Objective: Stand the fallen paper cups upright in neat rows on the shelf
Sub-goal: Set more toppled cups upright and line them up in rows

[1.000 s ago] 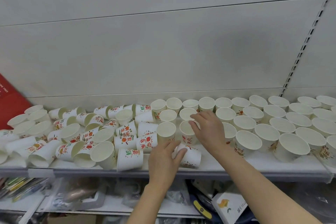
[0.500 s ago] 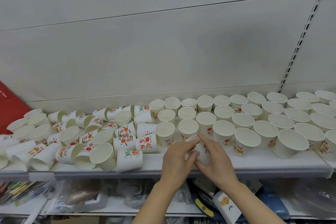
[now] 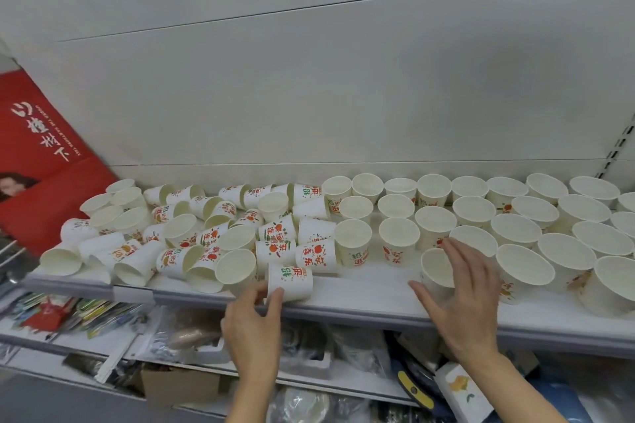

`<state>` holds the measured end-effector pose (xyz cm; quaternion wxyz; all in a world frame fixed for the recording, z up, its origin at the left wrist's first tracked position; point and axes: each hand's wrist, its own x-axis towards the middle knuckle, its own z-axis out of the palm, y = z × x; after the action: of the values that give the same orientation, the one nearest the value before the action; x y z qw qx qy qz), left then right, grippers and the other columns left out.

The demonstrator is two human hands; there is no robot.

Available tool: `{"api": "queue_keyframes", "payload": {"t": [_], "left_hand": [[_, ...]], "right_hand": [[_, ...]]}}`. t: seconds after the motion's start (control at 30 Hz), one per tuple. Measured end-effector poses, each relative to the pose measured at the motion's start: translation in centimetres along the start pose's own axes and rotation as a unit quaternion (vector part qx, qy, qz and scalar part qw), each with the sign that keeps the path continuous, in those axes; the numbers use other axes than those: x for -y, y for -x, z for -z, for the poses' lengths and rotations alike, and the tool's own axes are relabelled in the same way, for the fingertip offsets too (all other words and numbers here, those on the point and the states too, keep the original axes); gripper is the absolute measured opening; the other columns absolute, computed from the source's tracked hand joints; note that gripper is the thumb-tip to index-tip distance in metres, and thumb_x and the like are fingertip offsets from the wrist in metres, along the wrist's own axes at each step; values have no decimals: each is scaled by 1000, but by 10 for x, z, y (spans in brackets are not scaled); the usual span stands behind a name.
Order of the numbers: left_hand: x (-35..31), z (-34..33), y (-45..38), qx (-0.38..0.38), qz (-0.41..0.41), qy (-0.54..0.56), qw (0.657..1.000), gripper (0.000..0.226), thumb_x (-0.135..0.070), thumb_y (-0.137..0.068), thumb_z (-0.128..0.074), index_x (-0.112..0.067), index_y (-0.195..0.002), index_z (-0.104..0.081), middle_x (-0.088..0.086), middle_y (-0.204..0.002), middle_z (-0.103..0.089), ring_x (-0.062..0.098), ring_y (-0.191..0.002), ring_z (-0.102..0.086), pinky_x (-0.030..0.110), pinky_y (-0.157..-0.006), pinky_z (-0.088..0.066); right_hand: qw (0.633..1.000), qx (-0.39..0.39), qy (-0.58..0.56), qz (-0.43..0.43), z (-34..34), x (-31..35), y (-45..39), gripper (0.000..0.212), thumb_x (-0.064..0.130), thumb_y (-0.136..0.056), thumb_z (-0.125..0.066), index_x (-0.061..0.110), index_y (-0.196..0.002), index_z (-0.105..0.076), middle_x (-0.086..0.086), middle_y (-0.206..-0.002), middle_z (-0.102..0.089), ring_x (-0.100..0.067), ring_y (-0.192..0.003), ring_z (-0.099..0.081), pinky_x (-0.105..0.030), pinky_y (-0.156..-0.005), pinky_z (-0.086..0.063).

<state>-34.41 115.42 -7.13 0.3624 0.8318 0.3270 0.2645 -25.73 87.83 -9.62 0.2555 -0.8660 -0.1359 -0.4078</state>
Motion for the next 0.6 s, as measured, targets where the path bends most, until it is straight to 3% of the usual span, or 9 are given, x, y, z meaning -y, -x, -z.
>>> {"api": "queue_keyframes", "payload": {"t": [0.13,0.23,0.33,0.43,0.5,0.6], "left_hand": [[3,4,-4,21,-118,-21,993,14,-32,-82,-72,-27,-96,-70,-9,-97,-69,16,-94,-57,37,-82,-48],[6,13,-10,9,-242,-118,963,16,-27,-76,-79,-26,-91,-74,-11,-95,-69,16,-93,-54,29,-79,-36],[10,20,-17,-3,-320,-172,932,16,-24,-72,-83,-23,-86,-75,-8,-92,-68,19,-92,-53,29,-76,-32],[13,23,-21,-14,-343,-174,923,16,-23,-71,-84,-22,-84,-75,-7,-91,-68,20,-91,-52,31,-75,-34],[15,23,-23,-20,-351,-160,922,13,-23,-74,-82,-21,-84,-75,-7,-90,-67,20,-90,-52,31,-74,-36],[15,23,-28,-23,-368,-146,918,6,-27,-80,-74,-22,-84,-75,-7,-90,-67,20,-90,-53,30,-74,-36]], "right_hand": [[996,-69,-29,50,-1,35,-9,44,37,-82,-68,10,-115,-61,-7,-111,-61,-30,-104,-52,-39,-93,-35],[993,-17,-107,51,-21,72,-6,20,33,-85,-65,15,-95,-70,1,-91,-66,-25,-86,-57,-36,-76,-41],[985,85,-143,-41,-46,105,-4,14,29,-80,-75,20,-90,-72,8,-82,-63,-13,-76,-54,-27,-62,-46],[954,200,-123,-187,-61,128,-8,27,41,-84,-67,29,-109,-66,16,-88,-60,-5,-79,-52,-22,-64,-43],[931,230,-125,-256,-67,137,-10,29,47,-87,-61,33,-112,-62,16,-94,-61,-5,-82,-54,-25,-69,-44],[903,233,-148,-330,-75,147,-14,18,46,-86,-61,34,-98,-61,16,-93,-63,-3,-79,-54,-27,-71,-48]]}}
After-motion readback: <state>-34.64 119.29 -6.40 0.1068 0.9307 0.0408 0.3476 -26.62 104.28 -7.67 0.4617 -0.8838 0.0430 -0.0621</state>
